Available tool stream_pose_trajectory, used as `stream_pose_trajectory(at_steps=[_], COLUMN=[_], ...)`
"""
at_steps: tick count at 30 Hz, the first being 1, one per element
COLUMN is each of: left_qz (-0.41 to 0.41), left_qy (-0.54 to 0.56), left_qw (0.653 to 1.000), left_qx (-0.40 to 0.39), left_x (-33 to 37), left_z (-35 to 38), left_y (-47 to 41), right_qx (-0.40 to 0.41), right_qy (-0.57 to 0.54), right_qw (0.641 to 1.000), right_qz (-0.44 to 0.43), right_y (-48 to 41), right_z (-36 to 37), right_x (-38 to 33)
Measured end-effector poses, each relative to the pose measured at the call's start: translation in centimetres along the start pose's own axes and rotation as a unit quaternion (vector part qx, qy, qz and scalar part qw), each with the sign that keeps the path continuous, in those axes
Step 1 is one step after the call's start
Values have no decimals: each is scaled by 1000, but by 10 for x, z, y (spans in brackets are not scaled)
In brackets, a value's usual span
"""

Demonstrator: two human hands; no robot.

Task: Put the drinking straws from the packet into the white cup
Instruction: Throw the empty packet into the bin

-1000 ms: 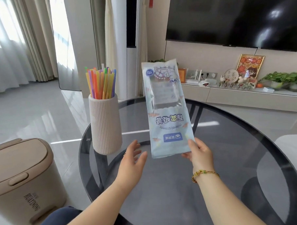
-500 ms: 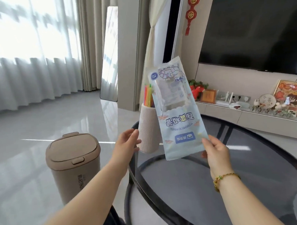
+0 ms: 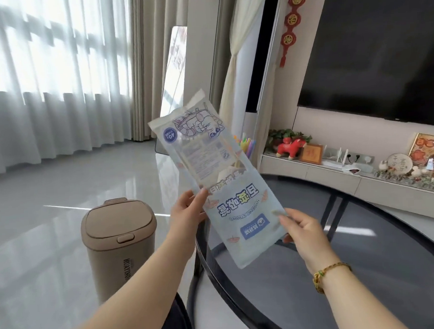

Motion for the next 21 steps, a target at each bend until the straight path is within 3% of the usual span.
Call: stream_pose_trajectory(at_steps=[10, 16, 21], left_qz=[-17, -16, -13], left_qy=[68, 145, 175], left_qw=[980, 936, 915], left_qx=[185, 320, 364], left_x=[7, -4, -20], left_z=[-107, -177, -209], left_y=[-11, -20, -34], right_qx=[-90, -139, -166], right_qy=[31, -23, -51], right_qw=[995, 989, 979], right_qz=[-6, 50, 110], right_y=[-42, -67, -78], right_z=[91, 169, 216], right_x=[-5, 18, 47])
Point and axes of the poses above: each hand's wrist, its own y-axis away from the middle knuckle, its own z-axis out of the palm, x = y × z, the point moved 2 cm from there along -y, towards the middle knuckle, and after that the axes turned 4 degrees about -x, right-handed, at the moved point
